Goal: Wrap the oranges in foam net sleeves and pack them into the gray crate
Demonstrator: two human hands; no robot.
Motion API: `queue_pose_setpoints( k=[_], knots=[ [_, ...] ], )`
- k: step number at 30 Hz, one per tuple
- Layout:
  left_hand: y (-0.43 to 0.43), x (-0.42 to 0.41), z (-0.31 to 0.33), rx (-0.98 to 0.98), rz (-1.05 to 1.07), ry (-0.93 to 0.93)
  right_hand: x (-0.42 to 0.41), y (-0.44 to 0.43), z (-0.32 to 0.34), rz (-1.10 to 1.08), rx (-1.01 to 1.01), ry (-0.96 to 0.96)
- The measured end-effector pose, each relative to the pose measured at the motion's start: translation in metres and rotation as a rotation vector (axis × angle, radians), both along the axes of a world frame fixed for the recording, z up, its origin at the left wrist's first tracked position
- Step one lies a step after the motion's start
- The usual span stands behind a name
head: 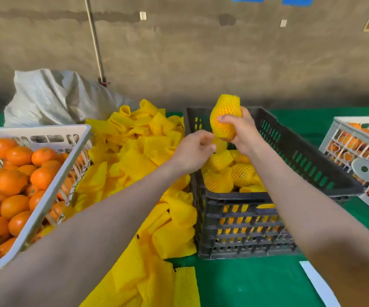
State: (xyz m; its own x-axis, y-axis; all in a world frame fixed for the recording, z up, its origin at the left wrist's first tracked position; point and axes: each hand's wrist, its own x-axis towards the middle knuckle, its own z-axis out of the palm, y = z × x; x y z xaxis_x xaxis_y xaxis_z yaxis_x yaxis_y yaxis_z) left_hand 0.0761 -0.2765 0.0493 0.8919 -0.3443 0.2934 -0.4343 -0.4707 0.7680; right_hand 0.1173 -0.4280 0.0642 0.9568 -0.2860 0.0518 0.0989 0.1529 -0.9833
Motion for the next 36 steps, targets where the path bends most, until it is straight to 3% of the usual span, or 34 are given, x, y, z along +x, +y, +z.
queue_pose_setpoints(
  k=[3,5,8,11,15,19,24,27,31,36],
  knots=[
    [-0.021,0.022,-0.015,0.578,-0.077,-0.171,0.041,-0.038,-0.014,-0.099,-0.452,0.184],
    [-0.029,0.031,-0.026,0.806,-0.078,-0.228,0.065,-0.058,-0.027,-0.118,-0.810,0.294],
    [-0.033,0.041,-0.033,0.922,-0.092,-0.264,0.094,-0.075,-0.050,-0.071,-1.185,0.390],
    [-0.031,0.043,-0.035,0.929,-0.096,-0.282,0.113,-0.073,-0.071,-0.020,-1.391,0.466],
    [-0.029,0.042,-0.035,0.886,-0.096,-0.272,0.125,-0.071,-0.091,0.047,-1.410,0.529],
    [-0.028,0.038,-0.035,0.779,-0.095,-0.231,0.126,-0.075,-0.097,-0.057,-1.345,0.553],
    [-0.027,0.033,-0.032,0.649,-0.085,-0.181,0.121,-0.068,-0.089,0.011,-1.448,0.624],
    [-0.025,0.029,-0.034,0.504,-0.018,-0.197,0.116,-0.045,-0.061,0.030,-1.458,0.427],
    [-0.018,0.020,-0.035,0.334,0.136,-0.286,0.093,0.005,-0.021,0.060,-1.433,0.029],
    [0.014,0.003,-0.029,0.250,0.075,-0.201,0.038,0.074,0.005,0.193,-1.393,-0.319]
  ],
)
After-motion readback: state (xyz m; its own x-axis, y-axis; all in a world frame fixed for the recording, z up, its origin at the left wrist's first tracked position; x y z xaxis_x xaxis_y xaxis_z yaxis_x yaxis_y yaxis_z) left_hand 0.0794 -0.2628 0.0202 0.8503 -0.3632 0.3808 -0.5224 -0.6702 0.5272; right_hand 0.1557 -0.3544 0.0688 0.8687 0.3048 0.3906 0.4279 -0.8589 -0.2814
